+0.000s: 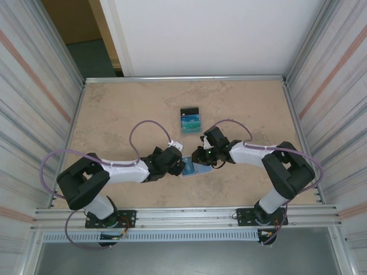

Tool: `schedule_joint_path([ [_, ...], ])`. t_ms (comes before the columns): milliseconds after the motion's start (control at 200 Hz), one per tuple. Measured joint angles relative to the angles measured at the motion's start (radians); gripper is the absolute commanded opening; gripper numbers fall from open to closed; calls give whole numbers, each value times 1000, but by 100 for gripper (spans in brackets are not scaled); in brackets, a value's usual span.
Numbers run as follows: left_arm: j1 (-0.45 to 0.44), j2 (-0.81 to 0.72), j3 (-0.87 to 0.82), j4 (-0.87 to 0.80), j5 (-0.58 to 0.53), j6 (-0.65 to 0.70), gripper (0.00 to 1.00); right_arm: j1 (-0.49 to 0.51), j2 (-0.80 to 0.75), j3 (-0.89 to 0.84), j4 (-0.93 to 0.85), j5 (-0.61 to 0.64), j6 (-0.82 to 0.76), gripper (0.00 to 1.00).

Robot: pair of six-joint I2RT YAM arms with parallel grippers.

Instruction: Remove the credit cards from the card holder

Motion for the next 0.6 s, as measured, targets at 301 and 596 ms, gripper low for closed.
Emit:
schedule_joint_path([
  [301, 0, 12, 0, 15, -1, 10, 99, -2, 30, 0, 21, -25, 0, 17],
  [596, 0, 12, 0, 19, -1, 22, 99, -17, 53, 0, 40, -47, 2, 17],
])
